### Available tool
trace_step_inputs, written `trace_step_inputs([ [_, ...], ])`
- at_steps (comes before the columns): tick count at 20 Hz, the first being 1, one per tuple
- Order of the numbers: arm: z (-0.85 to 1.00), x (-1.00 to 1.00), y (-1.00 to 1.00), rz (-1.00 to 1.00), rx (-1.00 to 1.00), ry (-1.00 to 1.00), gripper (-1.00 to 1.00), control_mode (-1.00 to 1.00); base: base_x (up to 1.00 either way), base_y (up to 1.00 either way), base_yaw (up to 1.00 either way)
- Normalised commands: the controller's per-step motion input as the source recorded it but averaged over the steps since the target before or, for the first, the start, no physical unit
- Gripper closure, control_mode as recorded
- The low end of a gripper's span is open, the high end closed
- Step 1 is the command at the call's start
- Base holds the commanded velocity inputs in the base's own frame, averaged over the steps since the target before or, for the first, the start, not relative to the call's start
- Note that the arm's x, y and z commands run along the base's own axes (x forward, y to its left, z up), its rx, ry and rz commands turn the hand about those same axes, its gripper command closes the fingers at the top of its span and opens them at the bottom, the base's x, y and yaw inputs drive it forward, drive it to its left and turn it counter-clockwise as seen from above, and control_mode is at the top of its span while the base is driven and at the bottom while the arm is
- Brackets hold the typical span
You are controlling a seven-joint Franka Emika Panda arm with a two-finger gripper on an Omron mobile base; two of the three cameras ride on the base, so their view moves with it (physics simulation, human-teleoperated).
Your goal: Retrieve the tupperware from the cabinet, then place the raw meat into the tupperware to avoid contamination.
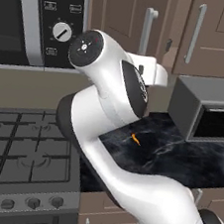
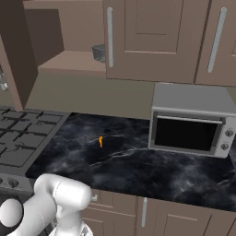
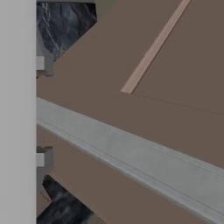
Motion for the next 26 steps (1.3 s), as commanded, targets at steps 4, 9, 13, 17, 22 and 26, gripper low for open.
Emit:
trace_step_inputs([
  [4, -0.02, -0.27, 0.0, -0.09, 0.0, 0.0, -1.0, -1.0, 0.0, 0.0, 0.0],
  [9, -0.04, -0.38, 0.02, -0.11, 0.0, 0.0, -1.0, -1.0, 0.0, 0.0, 0.0],
  [13, 0.0, -0.58, 0.0, -0.11, 0.01, 0.0, -1.0, -1.0, 0.0, 0.0, 0.0],
  [17, 0.01, -0.63, -0.2, -0.06, 0.09, -0.05, -1.0, -1.0, 0.0, 0.0, 0.0],
  [22, 0.09, -0.54, -0.44, -0.01, 0.25, -0.08, -1.0, -1.0, 0.0, 0.0, 0.0],
  [26, 0.06, -0.42, -0.51, 0.03, 0.32, -0.05, -1.0, -1.0, 0.0, 0.0, 0.0],
])
